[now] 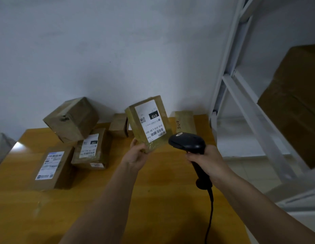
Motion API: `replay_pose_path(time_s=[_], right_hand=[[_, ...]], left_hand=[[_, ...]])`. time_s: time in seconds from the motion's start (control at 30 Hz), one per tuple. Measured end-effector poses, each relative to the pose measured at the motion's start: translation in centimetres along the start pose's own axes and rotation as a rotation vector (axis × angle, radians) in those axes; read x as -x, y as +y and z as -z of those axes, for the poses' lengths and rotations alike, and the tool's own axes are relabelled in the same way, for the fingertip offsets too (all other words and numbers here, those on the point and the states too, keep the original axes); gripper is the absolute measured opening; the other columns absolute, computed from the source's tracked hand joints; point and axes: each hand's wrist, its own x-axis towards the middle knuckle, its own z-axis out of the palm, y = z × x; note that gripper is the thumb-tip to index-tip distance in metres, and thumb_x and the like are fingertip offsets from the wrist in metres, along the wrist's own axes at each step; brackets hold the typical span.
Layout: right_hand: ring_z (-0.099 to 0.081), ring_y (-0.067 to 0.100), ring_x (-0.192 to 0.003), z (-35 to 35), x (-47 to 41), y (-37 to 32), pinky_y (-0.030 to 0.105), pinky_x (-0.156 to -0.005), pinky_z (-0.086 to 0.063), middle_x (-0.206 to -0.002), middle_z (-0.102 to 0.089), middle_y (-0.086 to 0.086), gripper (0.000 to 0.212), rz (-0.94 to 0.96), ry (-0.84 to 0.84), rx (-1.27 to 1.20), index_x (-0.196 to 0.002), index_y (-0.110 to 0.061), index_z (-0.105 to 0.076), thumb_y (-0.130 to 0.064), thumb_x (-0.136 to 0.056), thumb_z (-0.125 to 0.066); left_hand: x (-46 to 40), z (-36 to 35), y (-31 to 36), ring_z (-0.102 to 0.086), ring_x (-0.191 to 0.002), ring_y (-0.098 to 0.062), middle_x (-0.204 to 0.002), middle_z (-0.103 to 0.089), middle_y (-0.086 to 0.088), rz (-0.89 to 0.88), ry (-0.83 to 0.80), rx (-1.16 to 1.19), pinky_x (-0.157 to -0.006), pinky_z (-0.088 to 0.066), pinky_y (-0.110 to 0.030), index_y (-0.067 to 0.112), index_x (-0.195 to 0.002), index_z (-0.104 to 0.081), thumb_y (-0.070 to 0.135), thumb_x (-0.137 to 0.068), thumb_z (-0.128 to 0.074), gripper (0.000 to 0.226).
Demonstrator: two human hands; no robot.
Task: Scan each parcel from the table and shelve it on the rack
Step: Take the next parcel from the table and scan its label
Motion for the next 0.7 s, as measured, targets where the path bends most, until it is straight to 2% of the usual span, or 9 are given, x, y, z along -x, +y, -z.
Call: replay_pose_path(time_s=[0.13, 0.3, 0.57, 0.7], right_hand=[[-0.055, 0.022, -0.072, 0.4, 0.7, -0.1, 0.029, -0.064, -0.040, -0.074, -0.056, 0.012, 0.013, 0.036, 0.004, -0.010, -0.073, -0.007, -0.065, -0.008, -0.085, -0.069], [-0.053, 0.013, -0.065, 0.9, 1.3, -0.1, 0.023, -0.059, -0.037, -0.063, -0.055, 0.001, 0.023, 0.071, 0.008, -0.020, -0.067, -0.016, -0.061, -0.006, -0.086, -0.067], [-0.056, 0.012, -0.071, 1.7, 1.6, 0.1, 0.021, -0.061, -0.038, -0.070, -0.059, 0.002, 0.014, 0.067, 0.001, -0.042, -0.077, -0.015, -0.063, -0.006, -0.087, -0.065], [-0.057, 0.013, -0.075, 1.9, 1.8, 0.2, 0.023, -0.064, -0.038, -0.072, -0.060, 0.002, 0.012, 0.059, -0.011, -0.058, -0.077, -0.015, -0.064, -0.008, -0.087, -0.066]], left_hand=[[-0.1, -0.6, -0.3, -0.054, -0.119, -0.040, -0.133, -0.055, -0.022, -0.028, -0.005, 0.020, -0.103, -0.044, -0.055, 0.015, -0.139, -0.039, -0.026, -0.058, -0.054, 0.092], [-0.3, -1.0, -0.8, -0.053, -0.122, -0.040, -0.134, -0.056, -0.020, -0.041, -0.012, 0.046, -0.104, -0.044, -0.055, 0.017, -0.139, -0.041, -0.026, -0.058, -0.053, 0.092], [0.0, -1.4, -1.3, -0.052, -0.123, -0.040, -0.135, -0.054, -0.019, -0.040, -0.038, 0.015, -0.104, -0.045, -0.053, 0.018, -0.140, -0.042, -0.021, -0.043, -0.064, 0.107], [0.2, -1.5, -1.3, -0.052, -0.123, -0.041, -0.136, -0.053, -0.020, -0.030, -0.030, 0.024, -0.101, -0.048, -0.051, 0.019, -0.140, -0.042, -0.020, -0.043, -0.067, 0.108]])
